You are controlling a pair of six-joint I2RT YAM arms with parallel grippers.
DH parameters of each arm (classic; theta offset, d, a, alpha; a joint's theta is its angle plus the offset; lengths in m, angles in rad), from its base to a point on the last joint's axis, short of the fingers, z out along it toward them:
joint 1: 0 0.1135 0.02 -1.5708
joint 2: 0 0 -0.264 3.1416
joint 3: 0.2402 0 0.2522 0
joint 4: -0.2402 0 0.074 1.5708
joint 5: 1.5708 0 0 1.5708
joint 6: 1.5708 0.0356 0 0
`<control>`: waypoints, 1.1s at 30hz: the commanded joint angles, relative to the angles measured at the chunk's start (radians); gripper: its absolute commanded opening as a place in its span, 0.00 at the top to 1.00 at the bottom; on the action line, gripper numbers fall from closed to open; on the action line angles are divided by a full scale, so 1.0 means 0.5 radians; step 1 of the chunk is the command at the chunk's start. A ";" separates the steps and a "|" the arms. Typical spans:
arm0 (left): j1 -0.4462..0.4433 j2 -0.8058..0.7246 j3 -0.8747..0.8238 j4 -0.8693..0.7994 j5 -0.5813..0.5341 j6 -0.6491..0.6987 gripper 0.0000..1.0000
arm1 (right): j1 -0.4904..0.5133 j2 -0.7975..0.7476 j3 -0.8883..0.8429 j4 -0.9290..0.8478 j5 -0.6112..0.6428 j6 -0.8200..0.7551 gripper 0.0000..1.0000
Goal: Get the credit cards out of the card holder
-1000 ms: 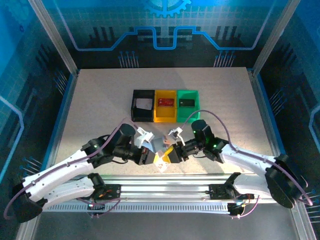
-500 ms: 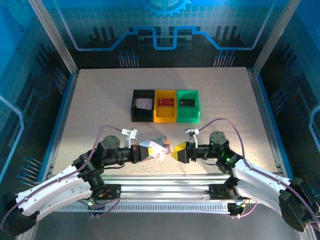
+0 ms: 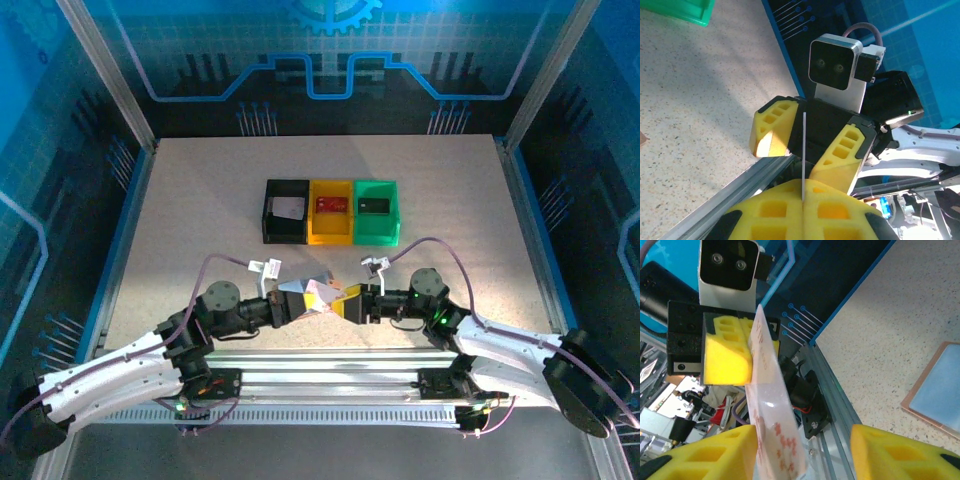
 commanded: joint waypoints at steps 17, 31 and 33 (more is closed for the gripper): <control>-0.025 -0.015 0.324 -0.604 0.094 0.393 0.36 | -0.159 -0.245 0.176 -0.336 -0.176 -0.046 1.00; 0.199 0.272 0.670 -1.018 0.725 0.722 0.44 | -0.291 0.020 0.347 -0.090 -0.978 0.160 1.00; 0.224 0.287 0.705 -1.060 0.735 0.762 0.44 | -0.291 0.046 0.355 -0.094 -1.011 0.163 1.00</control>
